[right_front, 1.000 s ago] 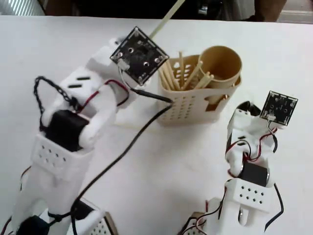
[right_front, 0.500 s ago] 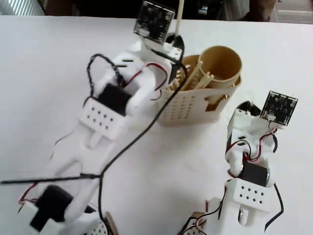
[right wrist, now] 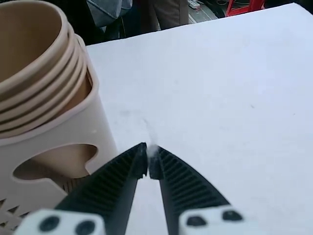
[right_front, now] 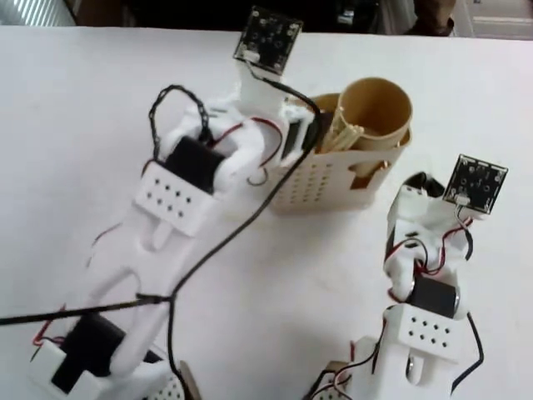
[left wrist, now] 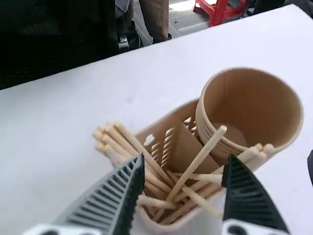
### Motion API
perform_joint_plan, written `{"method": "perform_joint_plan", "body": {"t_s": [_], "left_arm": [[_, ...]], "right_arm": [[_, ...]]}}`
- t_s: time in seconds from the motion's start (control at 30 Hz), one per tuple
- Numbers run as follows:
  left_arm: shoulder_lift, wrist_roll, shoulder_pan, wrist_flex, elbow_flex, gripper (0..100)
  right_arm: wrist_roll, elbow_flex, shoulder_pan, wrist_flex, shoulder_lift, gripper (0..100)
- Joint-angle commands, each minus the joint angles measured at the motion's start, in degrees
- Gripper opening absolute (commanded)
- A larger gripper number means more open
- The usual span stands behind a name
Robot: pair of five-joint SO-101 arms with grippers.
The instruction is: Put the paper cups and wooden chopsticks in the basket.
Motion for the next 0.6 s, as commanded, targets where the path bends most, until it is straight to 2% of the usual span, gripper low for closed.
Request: {"method": "perform_joint_plan", "body": {"t_s": [0.0,0.1,0.3,0.4,0.47,0.57], "left_arm": [[-7.52,-6.42,-1.89,6.15,-2.46,23],[-11.74,-16.09,-4.18,12.84,-2.29,21],[-17.36,-39.91,-11.21,27.16,-2.20,21],[-17.63,-48.53,-14.55,34.20,-1.67,21],[-17.63,-52.57,-16.13,35.69,3.16,21],[-17.63,-58.11,-17.80,31.38,16.70,21]], "right_arm": [[0.53,-0.53,-0.04,-1.19,-0.48,1.8],[0.53,-0.53,-0.04,-1.19,-0.48,1.8],[0.53,-0.53,-0.04,-1.19,-0.48,1.8],[0.53,-0.53,-0.04,-1.19,-0.48,1.8],[0.53,-0.53,-0.04,-1.19,-0.48,1.8],[0.53,-0.53,-0.04,-1.19,-0.48,1.8]]}}
